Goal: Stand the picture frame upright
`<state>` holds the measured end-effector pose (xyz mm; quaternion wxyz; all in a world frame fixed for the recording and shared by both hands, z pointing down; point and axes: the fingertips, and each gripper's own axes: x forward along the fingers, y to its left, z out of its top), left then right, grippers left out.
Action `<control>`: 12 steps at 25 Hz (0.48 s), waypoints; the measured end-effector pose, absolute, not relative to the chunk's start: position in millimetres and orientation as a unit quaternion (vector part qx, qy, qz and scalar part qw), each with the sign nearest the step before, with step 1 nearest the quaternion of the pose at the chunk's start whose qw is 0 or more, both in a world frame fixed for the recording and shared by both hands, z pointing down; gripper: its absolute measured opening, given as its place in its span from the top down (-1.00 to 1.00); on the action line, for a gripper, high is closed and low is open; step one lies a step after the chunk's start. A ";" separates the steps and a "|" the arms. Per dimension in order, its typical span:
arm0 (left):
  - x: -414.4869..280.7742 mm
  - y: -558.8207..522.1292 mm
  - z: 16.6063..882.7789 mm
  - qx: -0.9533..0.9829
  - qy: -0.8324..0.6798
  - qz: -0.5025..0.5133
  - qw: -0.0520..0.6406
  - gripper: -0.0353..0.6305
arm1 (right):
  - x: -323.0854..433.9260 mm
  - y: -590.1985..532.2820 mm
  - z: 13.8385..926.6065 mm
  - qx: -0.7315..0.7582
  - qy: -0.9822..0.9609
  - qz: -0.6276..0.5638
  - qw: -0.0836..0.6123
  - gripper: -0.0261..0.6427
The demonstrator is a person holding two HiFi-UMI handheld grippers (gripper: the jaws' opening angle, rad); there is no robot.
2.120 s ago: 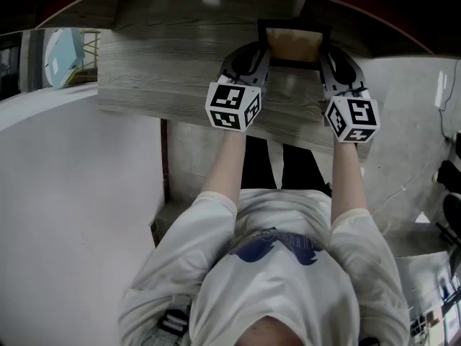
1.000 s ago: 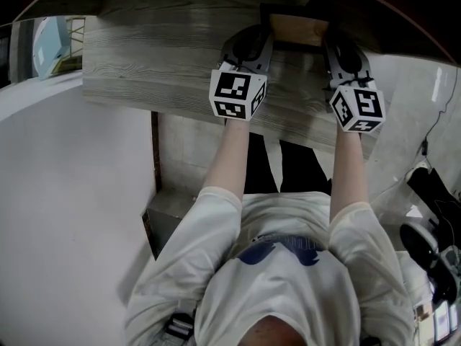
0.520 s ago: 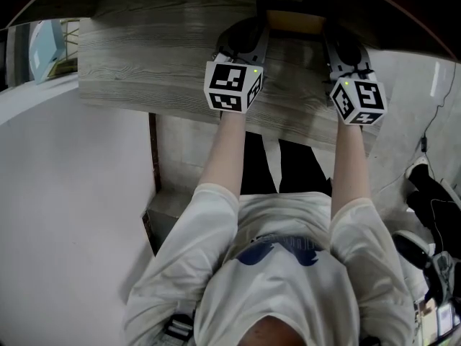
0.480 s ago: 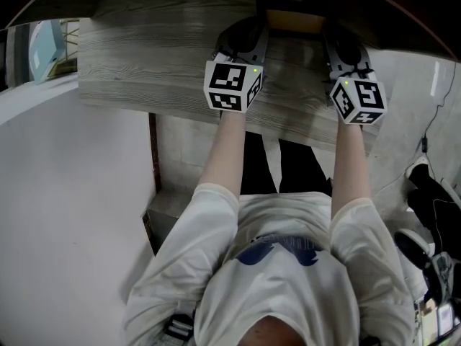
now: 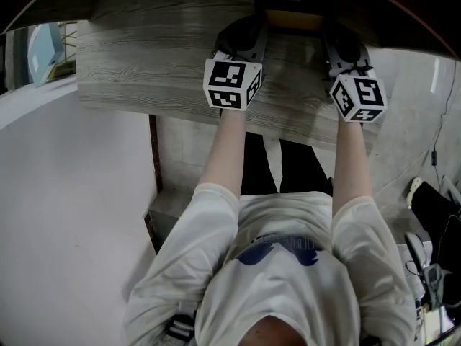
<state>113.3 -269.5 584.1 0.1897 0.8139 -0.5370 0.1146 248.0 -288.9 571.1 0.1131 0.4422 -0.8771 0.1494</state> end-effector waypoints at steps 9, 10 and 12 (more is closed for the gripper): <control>113.3 -268.3 582.5 0.818 -0.531 0.110 0.190 0.67 | 248.5 -286.5 569.1 0.443 -0.877 0.147 0.116 0.72; 113.6 -268.2 582.8 0.818 -0.531 0.112 0.190 0.67 | 248.5 -286.5 569.2 0.442 -0.877 0.146 0.118 0.72; 115.0 -268.6 584.6 0.818 -0.528 0.120 0.191 0.67 | 247.3 -287.0 570.2 0.440 -0.878 0.145 0.122 0.69</control>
